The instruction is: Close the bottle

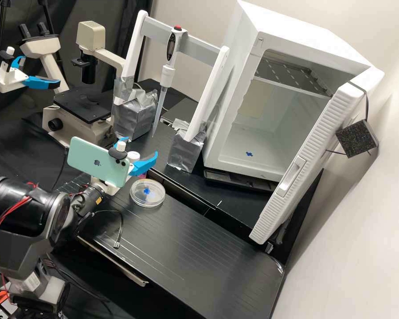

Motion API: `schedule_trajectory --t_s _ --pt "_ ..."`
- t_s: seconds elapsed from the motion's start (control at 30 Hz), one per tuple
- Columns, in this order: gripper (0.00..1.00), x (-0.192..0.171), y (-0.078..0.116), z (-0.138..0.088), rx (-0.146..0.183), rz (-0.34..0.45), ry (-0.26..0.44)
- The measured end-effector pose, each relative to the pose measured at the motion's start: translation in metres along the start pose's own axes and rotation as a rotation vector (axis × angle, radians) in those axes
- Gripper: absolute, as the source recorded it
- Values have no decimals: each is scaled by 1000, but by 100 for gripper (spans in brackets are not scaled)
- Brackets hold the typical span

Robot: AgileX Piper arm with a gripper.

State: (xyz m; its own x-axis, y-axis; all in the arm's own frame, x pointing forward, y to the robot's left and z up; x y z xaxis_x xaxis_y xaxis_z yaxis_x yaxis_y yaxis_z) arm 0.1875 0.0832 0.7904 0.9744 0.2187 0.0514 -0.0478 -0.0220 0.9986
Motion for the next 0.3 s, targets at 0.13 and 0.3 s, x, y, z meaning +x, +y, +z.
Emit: schedule_trajectory --t_s 0.13,0.3 --pt "100 -7 9 8 44 36 -10" --pt "100 -10 14 17 112 49 -25"
